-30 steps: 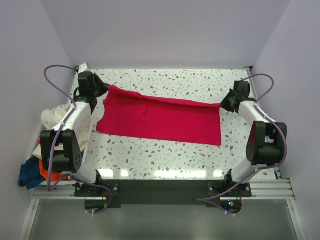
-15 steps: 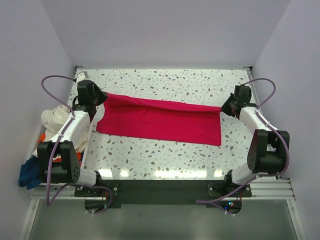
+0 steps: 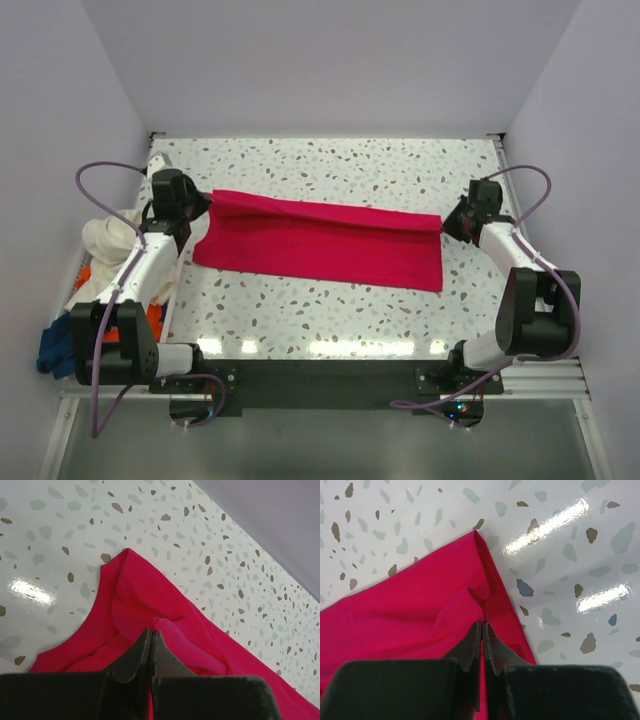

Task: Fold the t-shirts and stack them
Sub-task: Fold the tshirt

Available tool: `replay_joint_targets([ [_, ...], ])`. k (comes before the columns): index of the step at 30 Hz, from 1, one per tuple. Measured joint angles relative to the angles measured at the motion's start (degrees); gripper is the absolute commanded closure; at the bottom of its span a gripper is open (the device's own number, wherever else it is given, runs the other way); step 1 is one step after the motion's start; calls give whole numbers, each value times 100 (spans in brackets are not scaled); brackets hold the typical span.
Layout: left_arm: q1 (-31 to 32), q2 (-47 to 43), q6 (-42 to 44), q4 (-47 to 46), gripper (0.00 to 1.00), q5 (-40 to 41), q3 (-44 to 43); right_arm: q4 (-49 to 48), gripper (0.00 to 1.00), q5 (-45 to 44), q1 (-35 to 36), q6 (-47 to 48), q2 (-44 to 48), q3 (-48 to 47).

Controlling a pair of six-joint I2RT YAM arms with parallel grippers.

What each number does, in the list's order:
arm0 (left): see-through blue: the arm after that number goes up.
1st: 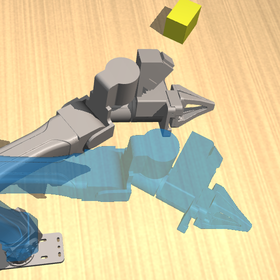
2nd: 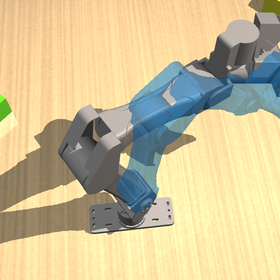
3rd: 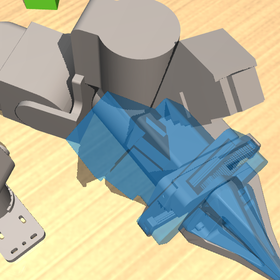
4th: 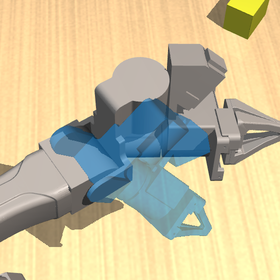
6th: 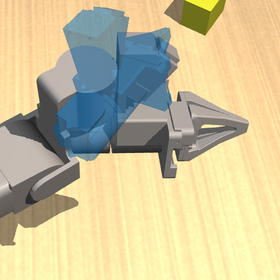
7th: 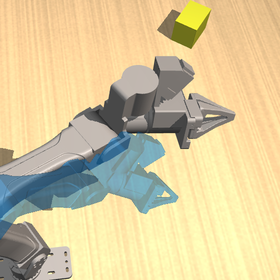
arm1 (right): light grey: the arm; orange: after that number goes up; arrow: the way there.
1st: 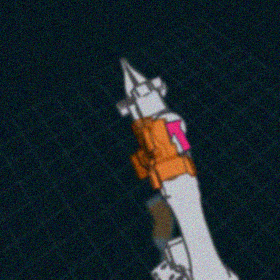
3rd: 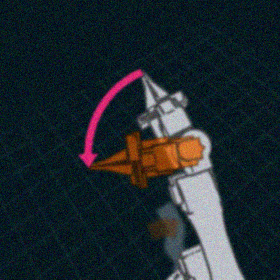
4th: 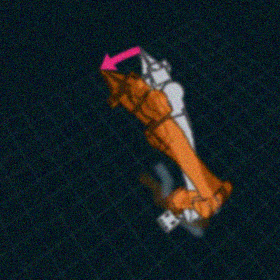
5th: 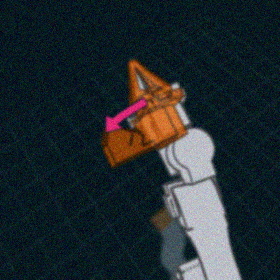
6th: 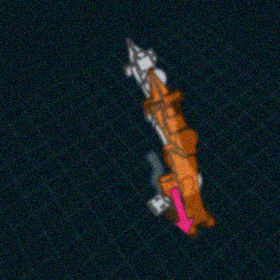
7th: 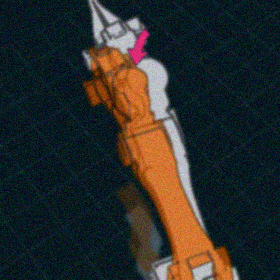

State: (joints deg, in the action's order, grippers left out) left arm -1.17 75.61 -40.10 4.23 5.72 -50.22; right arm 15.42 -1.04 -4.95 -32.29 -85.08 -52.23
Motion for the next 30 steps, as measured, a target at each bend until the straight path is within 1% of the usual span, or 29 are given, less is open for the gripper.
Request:
replay_joint_targets([
  [5, 0, -92, -46, 20, 100, 50, 96, -24, 100, -2, 0, 0, 31, 90],
  [11, 0, -192, -184, 46, 100, 166, 459, -42, 100, 17, 0, -4, 79, 332],
  [12, 0, -203, -240, 48, 100, 186, 527, -39, 95, 33, 0, -7, 79, 352],
  [13, 0, -205, -260, 57, 100, 197, 579, -39, 84, 50, 0, -7, 81, 365],
  [14, -2, -210, -295, 57, 95, 199, 645, -35, 78, 57, 0, -33, 85, 369],
  [15, -2, -212, -328, 44, 93, 199, 710, -33, 74, 57, 0, -28, 90, 369],
  [16, -2, -212, -380, 37, 91, 195, 772, -28, 66, 59, 0, -26, 101, 369],
  [17, -2, -212, -409, 26, 89, 192, 826, -17, 64, 57, 0, -33, 116, 369],
  [19, -2, -212, -450, 22, 89, 192, 905, 13, 59, 59, 0, -17, 177, 369],
  [24, -2, -214, -544, 4, 90, 190, 955, 48, 59, 61, 0, -22, 389, 352],
  [30, -7, -214, -588, -26, 90, 157, 957, 68, 61, 79, 63, -20, 356, 181],
])
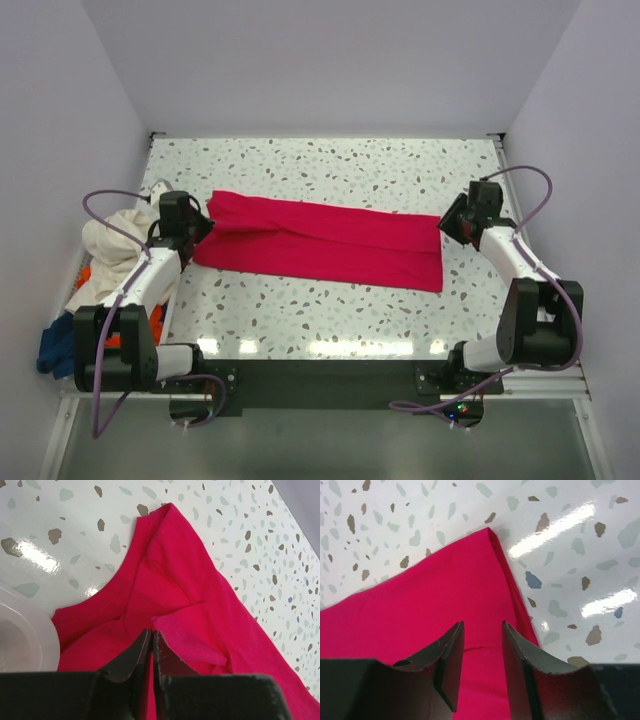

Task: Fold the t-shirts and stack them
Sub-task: Fold the tshirt

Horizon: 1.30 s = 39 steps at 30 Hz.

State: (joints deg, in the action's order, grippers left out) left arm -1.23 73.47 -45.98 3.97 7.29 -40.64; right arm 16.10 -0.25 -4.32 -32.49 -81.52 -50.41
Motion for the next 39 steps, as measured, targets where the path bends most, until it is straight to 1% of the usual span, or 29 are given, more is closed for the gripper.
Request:
replay_joint_targets([
  [4, 0, 2, -2, -2, 88, -28, 4, -20, 61, -37, 297, 7, -116, -155],
  [6, 0, 4, -37, -15, 83, -66, 39, -28, 61, -76, 636, 13, -229, -221],
  [7, 0, 4, -52, -28, 76, -74, 70, -33, 61, -81, 789, 15, -289, -245],
  [9, -2, 4, -114, -48, 67, -90, 181, -31, 62, -98, 1043, 15, -435, -302],
  [10, -2, 4, -140, -46, 59, -94, 249, -37, 62, -101, 1147, 15, -531, -341],
  [12, -4, 0, -199, -52, 50, -101, 407, -37, 62, -107, 1270, 13, -743, -433],
  [13, -4, -11, -225, -42, 49, -98, 483, -46, 62, -116, 1292, 13, -839, -479],
  [20, -4, -313, -245, 11, 48, -74, 564, -13, 62, -208, 1499, 63, -1244, -859],
  [23, 35, -306, -227, 42, 52, -70, 527, 42, 62, -356, 1790, 168, -1449, -1198],
  [25, 199, -223, -195, 92, 53, -20, 433, 57, 62, -437, 1921, 219, -1574, -1366],
  [30, 940, 496, -142, 131, 60, 133, -136, 190, 63, -713, 1998, 345, -1838, -1561],
  [32, 1145, 787, -149, 133, 60, 195, -306, 271, 63, -857, 1982, 385, -1906, -1572],
  [35, 1303, 1335, -155, 125, 61, 269, -549, 376, 63, -1082, 1967, 428, -2002, -1576],
  [39, 1333, 1996, -146, 131, 61, 393, -835, 407, 62, -1259, 1965, 428, -2050, -1541],
])
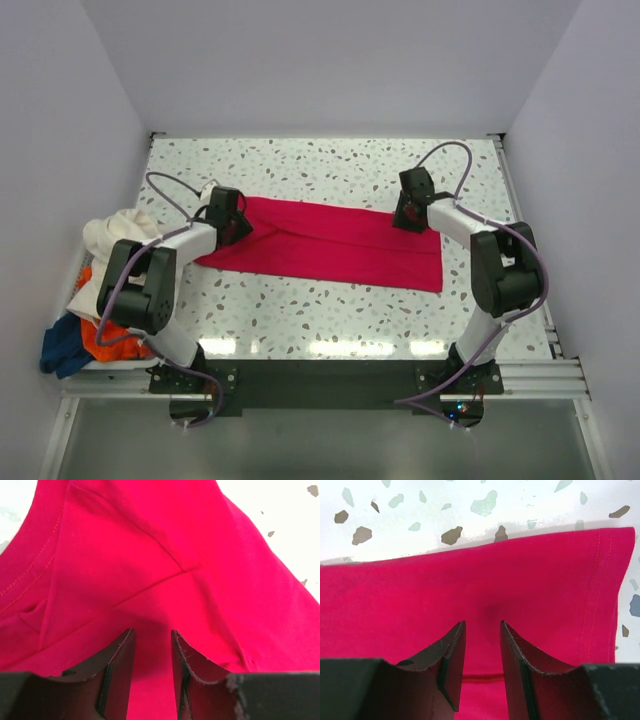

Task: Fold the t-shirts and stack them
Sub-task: Fold the tshirt

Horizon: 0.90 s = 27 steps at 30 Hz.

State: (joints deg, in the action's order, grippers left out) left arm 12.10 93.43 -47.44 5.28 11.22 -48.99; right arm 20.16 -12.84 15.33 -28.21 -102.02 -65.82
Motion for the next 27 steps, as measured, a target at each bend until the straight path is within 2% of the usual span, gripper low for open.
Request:
replay_joint_targets([
  [12, 120, 872, 17, 81, 61, 407, -758, -214, 62, 4, 0, -258, 96, 643],
  [21, 221, 1856, 398, 334, 55, 553, -2065, -848, 62, 505, 37, -767, 1185, 1991],
  [25, 227, 2393, 697, 372, 52, 391, -2820, -1060, 62, 669, 389, -1115, 1696, 2568],
  [27, 232, 2623, 872, 385, 49, 243, -3156, -1220, 62, 737, 815, -1408, 1930, 2848],
])
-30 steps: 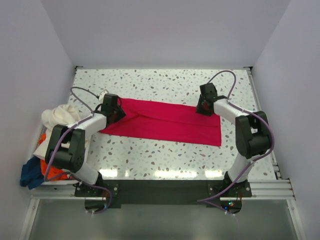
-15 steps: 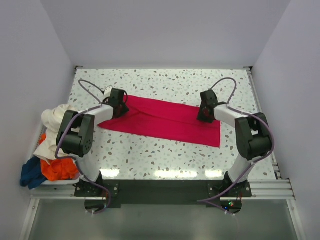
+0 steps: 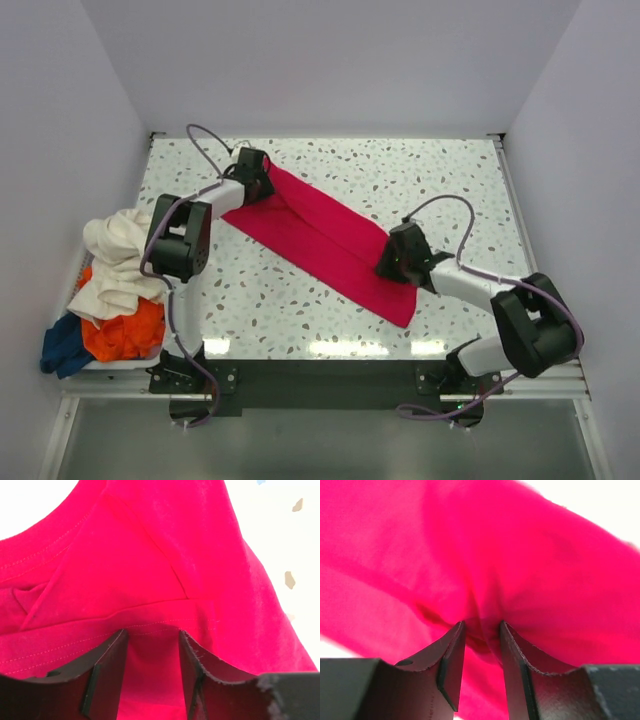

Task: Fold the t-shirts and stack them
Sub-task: Fold the tshirt

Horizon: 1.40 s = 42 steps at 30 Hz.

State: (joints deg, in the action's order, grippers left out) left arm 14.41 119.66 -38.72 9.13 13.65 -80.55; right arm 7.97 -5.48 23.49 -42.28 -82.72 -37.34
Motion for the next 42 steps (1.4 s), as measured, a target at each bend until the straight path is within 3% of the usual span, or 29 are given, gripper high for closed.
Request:
replay_joint_targets([
  [4, 11, 372, 267, -61, 42, -442, -542, -439, 62, 44, 1298, -754, 282, 426],
  [9, 37, 925, 514, -111, 35, -1161, -1357, -417, 62, -2, 2540, -1237, 44, 197],
  [17, 59, 1499, 822, -313, 21, -2371, -2201, 492, 55, -551, 2605, -778, -321, -1005],
  [24, 57, 1770, 925, -275, 20, -3077, -2791, 1123, 46, -1016, 2597, -103, -46, -1095],
  [30, -4, 1722, 920, -372, 20, -3346, -2852, 1355, 47, -1257, 2594, 140, 94, -973],
  [33, -46, 1403, 918, -389, 22, -3292, -2516, 1360, 48, -1272, 2594, 186, 96, -772],
  [36, -57, 798, 809, -398, 31, -3010, -1884, 1364, 48, -1281, 2594, 227, 96, -588],
  [42, -37, -741, 262, -409, 60, -2114, -186, 1351, 48, -1290, 2594, 291, 101, -354],
])
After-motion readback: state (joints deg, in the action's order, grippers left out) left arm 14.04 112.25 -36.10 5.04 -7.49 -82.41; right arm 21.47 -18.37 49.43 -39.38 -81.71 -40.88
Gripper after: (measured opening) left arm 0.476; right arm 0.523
